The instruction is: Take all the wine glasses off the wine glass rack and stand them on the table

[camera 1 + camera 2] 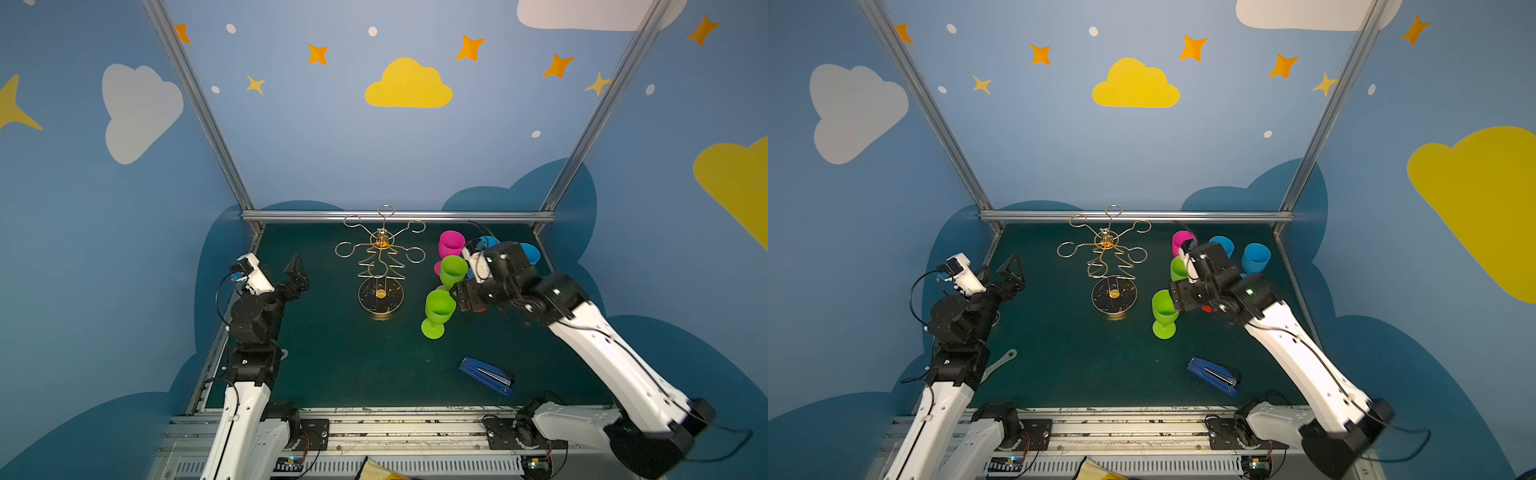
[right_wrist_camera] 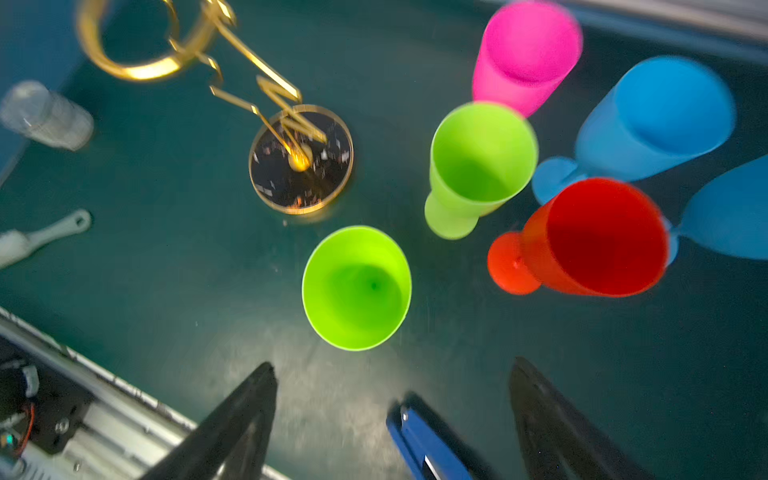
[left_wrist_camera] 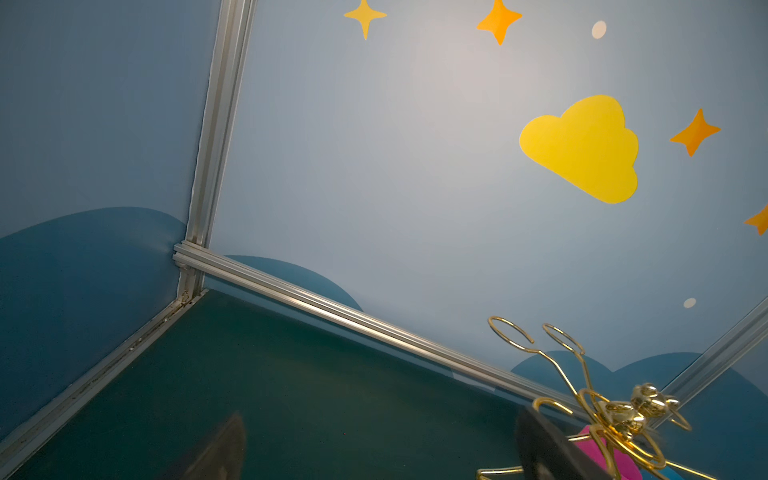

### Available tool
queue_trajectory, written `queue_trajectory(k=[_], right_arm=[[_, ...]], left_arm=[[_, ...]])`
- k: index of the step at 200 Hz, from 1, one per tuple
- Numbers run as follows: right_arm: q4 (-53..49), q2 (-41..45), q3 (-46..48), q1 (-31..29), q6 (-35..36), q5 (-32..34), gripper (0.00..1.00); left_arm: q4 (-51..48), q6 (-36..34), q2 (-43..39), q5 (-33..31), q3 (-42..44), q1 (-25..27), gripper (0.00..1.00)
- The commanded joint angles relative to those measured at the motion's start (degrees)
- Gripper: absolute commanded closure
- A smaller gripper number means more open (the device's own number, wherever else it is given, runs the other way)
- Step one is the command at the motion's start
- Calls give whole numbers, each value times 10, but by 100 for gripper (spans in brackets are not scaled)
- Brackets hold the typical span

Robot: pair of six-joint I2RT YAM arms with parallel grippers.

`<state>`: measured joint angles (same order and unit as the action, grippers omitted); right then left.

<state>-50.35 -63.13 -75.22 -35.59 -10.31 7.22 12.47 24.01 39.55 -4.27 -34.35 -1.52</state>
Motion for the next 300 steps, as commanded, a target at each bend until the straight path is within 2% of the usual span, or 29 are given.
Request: queue_trajectory(k=[1,22,46,71,85,103,144,167,196,265,300], right_arm=[[149,91,117,29,28,31,10],[258,172,244,67,39,71,10],[343,208,355,103,54,107,10],[434,204,440,130,69,144,10],[502,190,478,142,74,160,10],[593,155,519,160,85,159,10],[655,95,542,208,77,130,10],[677,56,543,224,94,133,10],[778,27,588,265,92,87,10],[892,-60,595,309,74,2,10],[953,-106,604,309,68,11,10]], left_arm=[[8,-69,20,28,1,-3,1],[27,-76,52,30,23,-3,1],[95,-93,78,17,87,3,1],[172,-151,124,-32,154,23,0],[245,-170,163,-34,197,23,1],[286,-189,195,-34,226,23,1],[335,-200,210,-33,275,22,0],[337,-214,226,-34,264,23,1],[397,-232,282,-29,258,23,1],[529,-243,431,-36,248,24,0],[547,-244,462,-51,242,29,0]])
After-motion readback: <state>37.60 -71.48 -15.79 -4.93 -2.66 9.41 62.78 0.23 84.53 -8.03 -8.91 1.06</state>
